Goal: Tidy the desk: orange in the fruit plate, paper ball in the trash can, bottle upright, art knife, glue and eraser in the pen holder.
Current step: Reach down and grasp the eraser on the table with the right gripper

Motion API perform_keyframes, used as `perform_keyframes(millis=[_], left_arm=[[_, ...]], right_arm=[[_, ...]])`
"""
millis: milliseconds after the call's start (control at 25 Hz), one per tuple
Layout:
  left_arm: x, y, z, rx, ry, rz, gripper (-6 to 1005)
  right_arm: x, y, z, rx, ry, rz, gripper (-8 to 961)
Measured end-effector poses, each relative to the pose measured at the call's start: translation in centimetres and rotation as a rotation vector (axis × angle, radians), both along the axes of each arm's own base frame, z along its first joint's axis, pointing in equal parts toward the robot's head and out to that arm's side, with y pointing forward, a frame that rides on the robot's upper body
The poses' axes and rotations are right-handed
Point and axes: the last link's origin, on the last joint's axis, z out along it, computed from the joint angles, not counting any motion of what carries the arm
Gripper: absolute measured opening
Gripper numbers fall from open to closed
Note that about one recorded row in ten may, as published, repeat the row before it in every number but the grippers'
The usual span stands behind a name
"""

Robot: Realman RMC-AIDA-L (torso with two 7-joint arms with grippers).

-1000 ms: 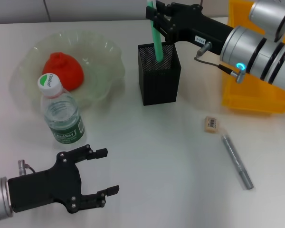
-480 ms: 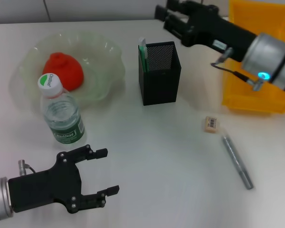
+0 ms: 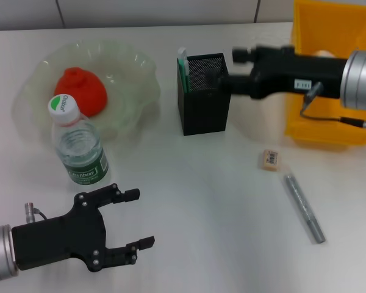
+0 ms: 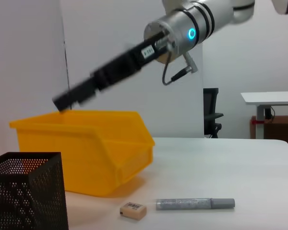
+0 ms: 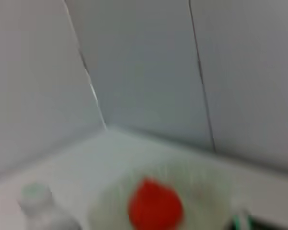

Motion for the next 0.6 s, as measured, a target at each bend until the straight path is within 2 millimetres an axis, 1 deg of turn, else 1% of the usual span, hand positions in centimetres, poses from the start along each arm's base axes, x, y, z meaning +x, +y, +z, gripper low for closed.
perform_keyframes(millis=[40, 160, 200, 240, 320, 440, 600], left_arm=[[0.0, 0.0, 0.0, 0.0, 0.0, 0.0, 798], [0.0, 0.0, 0.0, -0.001, -0.001, 0.0, 798], [0.0, 0.0, 0.0, -0.001, -0.001, 0.0, 798], [0.0, 0.0, 0.0, -0.001, -0.001, 0.0, 798], [0.0, 0.0, 0.0, 0.0, 0.0, -0.001, 798], [0.0, 0.0, 0.0, 0.0, 0.001, 0.0, 798], [0.0, 0.0, 0.0, -0.001, 0.001, 0.001, 798]], right_arm=[[0.0, 0.0, 0.0, 0.0, 0.0, 0.0, 723], [0.1, 0.0, 0.0, -0.045, -0.099, -0.101, 801], [0.3, -0.2, -0.2, -0.081, -0.146, -0.183, 827], [0.3, -0.2, -0.2, -0.081, -0.146, -0.183, 827], [0.6, -0.6, -0.4, -0.124, -0.187, -0.242, 827], [0.7, -0.9, -0.7, -0.152, -0.212, -0.255, 826], [1.8, -1.3, -1.0, -0.204, -0.272, -0.312, 825]])
